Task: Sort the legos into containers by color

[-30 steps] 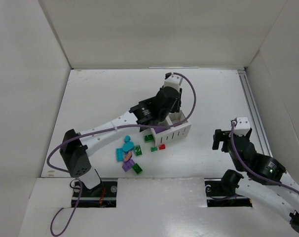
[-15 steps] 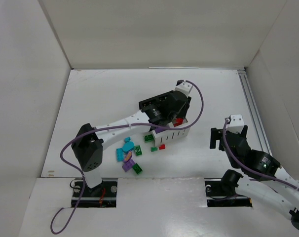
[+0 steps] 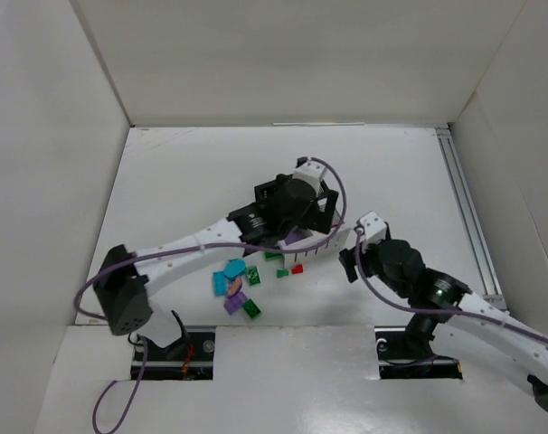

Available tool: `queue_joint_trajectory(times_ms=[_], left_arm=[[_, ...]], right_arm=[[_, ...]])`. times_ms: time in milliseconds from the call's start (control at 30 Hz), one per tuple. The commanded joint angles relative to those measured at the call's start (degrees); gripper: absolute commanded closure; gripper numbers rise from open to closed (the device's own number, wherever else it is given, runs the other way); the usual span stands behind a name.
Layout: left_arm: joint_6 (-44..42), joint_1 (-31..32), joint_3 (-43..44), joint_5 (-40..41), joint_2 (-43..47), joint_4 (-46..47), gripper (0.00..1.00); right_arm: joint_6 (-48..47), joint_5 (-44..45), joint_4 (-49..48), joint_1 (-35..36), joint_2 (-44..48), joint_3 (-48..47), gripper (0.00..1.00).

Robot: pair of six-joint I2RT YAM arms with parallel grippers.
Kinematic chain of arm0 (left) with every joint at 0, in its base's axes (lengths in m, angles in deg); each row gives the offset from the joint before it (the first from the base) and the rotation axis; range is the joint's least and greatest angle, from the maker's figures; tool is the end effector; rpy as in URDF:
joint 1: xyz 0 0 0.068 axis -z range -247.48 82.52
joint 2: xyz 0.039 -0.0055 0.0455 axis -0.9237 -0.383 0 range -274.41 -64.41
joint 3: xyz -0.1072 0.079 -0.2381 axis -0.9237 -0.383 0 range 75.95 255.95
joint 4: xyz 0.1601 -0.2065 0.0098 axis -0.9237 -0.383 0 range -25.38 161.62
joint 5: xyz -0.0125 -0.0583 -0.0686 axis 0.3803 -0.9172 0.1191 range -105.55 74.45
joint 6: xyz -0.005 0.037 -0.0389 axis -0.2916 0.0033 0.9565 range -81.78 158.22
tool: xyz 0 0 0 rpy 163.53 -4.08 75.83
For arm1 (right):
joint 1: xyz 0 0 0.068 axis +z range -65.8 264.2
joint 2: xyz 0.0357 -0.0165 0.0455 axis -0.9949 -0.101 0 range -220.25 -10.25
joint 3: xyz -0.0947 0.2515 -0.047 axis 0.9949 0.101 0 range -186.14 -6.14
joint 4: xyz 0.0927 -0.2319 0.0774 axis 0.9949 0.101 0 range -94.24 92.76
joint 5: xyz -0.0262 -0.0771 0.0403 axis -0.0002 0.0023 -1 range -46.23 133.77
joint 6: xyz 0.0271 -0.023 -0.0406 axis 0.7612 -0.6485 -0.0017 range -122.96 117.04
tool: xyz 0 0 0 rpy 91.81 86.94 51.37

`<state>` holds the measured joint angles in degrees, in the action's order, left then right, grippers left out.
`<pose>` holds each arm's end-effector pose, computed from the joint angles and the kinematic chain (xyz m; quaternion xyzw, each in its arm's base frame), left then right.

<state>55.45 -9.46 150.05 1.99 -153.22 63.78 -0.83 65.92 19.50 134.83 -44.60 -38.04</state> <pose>0.2033 -0.3051 0.3320 0.2071 0.8000 -0.2346 0.5120 0.1026 0.1038 0.2646 -0.2495 0.8013 0.0843 0.5371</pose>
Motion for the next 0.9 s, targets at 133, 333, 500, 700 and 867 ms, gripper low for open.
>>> queue_joint_trajectory(times_ms=[133,333,500,700,867], left_arm=[[16.0,1.4,-15.7,7.4,24.1,-3.6,0.00],[23.0,2.5,-23.2,8.0,32.0,-8.2,0.00],[25.8,3.1,-24.4,8.0,34.2,-11.2,0.00],[27.7,3.1,-27.7,8.0,39.9,-11.9,0.00],[30.0,3.6,-30.3,8.0,43.2,-14.6,0.00]], right_arm=[[-0.2,-10.7,-30.7,0.6,-9.6,11.3,0.16],[4.8,-5.5,-42.6,4.8,-14.9,14.4,0.19],[12.8,1.0,-46.7,10.4,-27.3,14.3,0.24],[21.9,11.3,-47.7,16.3,-40.0,11.4,0.24],[26.1,10.8,-47.7,16.9,-47.1,8.1,0.24]])
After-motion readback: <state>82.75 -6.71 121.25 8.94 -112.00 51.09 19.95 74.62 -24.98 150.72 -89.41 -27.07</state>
